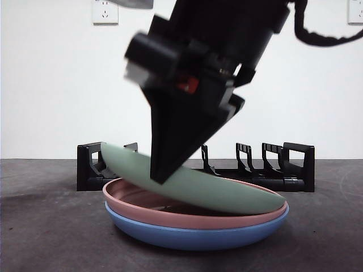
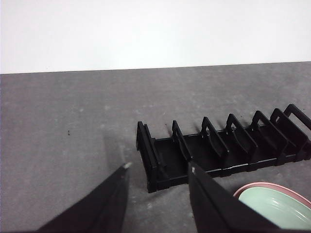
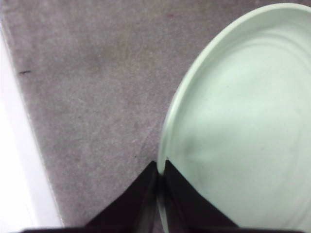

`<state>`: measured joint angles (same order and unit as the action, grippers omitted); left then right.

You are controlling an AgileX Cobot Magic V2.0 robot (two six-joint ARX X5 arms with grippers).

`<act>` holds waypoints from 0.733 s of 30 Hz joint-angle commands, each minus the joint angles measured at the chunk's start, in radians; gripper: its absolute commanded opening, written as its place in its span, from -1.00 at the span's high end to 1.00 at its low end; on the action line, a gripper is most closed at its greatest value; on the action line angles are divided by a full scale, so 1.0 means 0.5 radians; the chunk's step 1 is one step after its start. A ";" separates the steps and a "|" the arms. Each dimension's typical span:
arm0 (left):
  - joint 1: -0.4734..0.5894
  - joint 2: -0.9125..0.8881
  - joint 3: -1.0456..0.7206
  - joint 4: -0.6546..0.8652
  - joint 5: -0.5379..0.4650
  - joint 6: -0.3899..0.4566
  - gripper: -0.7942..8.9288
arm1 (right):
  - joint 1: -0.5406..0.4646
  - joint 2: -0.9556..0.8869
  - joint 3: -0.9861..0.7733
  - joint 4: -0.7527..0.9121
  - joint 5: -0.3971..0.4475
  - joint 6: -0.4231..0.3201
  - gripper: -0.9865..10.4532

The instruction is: Place the plate

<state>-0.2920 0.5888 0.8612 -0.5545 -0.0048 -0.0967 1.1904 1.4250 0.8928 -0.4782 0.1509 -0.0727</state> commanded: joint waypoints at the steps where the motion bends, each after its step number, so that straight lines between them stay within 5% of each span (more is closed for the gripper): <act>1: -0.004 0.011 0.027 0.014 -0.008 0.005 0.45 | 0.027 0.060 0.017 0.012 -0.003 0.018 0.81; 9: -0.004 0.011 0.027 0.004 -0.008 0.005 0.45 | 0.027 0.076 0.017 0.007 -0.011 0.016 0.80; 22: -0.004 0.011 0.027 0.002 -0.008 -0.004 0.45 | 0.027 -0.002 0.072 0.015 -0.033 0.008 0.45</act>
<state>-0.2920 0.5888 0.8612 -0.5583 -0.0048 -0.0971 1.1904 1.4364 0.8982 -0.4824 0.1394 -0.0734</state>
